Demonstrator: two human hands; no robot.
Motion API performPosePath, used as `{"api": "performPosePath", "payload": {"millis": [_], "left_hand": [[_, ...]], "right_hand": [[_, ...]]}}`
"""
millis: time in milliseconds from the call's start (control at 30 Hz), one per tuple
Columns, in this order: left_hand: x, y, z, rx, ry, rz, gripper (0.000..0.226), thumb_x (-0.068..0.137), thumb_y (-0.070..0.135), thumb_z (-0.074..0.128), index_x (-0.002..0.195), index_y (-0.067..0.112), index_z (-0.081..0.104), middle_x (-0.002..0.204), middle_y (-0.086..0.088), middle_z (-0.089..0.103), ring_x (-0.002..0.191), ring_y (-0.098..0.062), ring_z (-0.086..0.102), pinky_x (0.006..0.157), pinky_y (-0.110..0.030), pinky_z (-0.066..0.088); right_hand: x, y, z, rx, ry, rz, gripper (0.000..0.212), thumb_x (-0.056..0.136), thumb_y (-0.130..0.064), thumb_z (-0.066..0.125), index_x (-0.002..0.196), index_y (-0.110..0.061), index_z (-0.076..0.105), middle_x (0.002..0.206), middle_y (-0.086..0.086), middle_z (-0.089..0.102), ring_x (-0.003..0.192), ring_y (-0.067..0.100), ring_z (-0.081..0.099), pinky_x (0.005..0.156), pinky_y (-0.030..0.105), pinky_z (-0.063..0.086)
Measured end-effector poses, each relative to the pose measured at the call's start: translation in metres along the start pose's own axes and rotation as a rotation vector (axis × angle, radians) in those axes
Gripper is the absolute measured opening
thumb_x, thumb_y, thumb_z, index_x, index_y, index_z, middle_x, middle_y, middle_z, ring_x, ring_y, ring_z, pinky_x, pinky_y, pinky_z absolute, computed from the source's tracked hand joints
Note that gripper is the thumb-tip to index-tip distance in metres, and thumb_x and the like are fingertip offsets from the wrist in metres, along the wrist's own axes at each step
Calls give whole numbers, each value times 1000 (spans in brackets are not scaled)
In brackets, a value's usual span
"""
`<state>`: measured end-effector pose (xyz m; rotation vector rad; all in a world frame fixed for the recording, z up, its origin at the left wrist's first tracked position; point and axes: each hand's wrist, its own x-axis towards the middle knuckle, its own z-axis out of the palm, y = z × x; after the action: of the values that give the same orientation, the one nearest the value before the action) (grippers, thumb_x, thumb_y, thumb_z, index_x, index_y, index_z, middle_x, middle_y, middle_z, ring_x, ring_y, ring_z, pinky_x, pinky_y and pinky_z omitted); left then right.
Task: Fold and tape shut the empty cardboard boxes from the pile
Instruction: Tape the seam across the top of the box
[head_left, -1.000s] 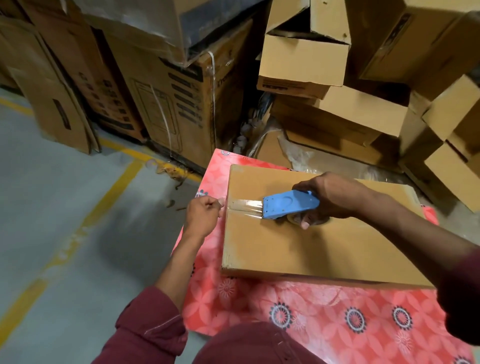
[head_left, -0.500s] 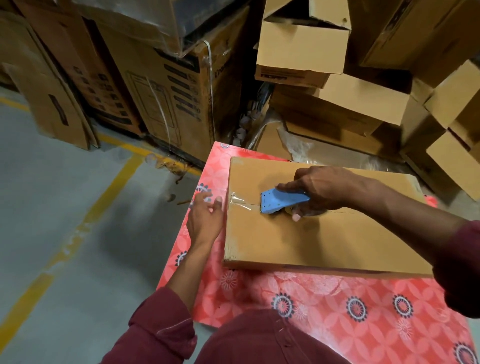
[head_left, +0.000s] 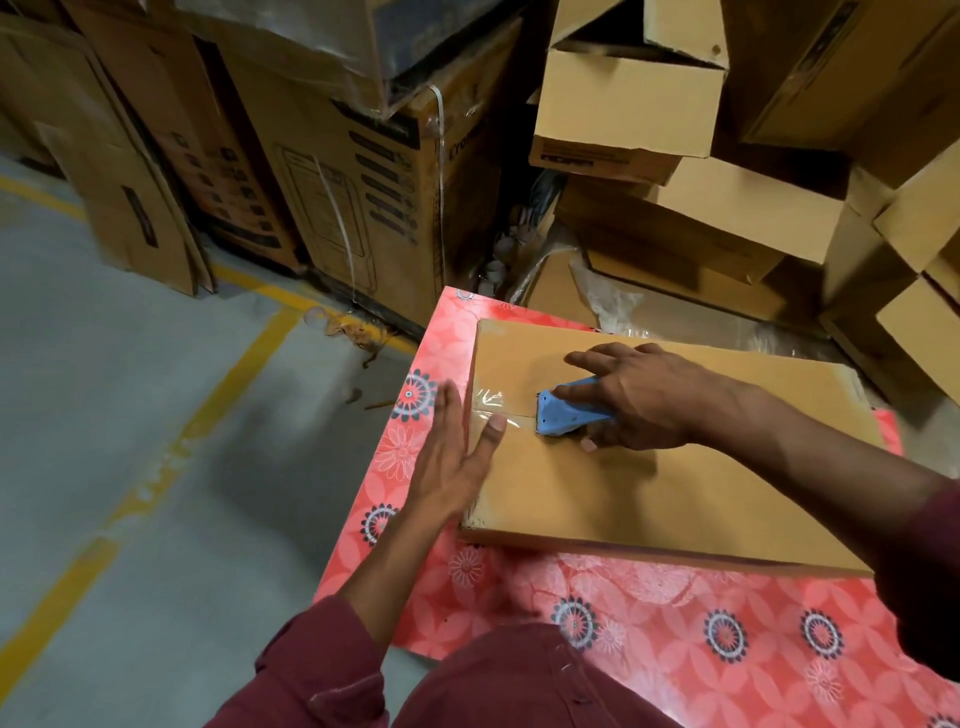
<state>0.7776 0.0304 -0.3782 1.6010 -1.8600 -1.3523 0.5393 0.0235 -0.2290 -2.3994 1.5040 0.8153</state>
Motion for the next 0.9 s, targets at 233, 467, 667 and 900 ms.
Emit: {"api": "performPosePath", "payload": {"millis": [233,467,667,900], "left_hand": [[10,30,15,857,-102,481,122,83,96,11,166,8,-1,174,-10,-13,159,-19,-19,128,-53,-9],[11,26,17,989,-164,453,132,73,103,5,164,8,-11,171,-10,-22,156,-20,-27,126,-54,-12],[10,26,15,995,-153,448,134,73,103,3,165,7,-7,172,-10,-18,158,-20,-23,127,-53,-10],[9,30,18,1010,-162,434,137,69,104,-4,165,7,-9,171,-10,-21,157,-20,-27,126,-54,-14]], "right_hand": [[6,-14,-11,-74,-18,-124,57,101,-47,51,156,-33,41,167,-7,30,153,27,29,115,49,39],[12,-9,-3,-104,-113,-34,53,93,-32,58,146,-36,50,137,-6,63,107,27,64,65,32,47],[-3,5,1,-75,-181,78,60,88,-33,68,145,-33,52,126,-3,67,107,25,66,70,34,54],[-20,28,20,-112,-172,9,75,87,-38,64,156,-40,34,147,-9,56,118,24,54,71,32,43]]}}
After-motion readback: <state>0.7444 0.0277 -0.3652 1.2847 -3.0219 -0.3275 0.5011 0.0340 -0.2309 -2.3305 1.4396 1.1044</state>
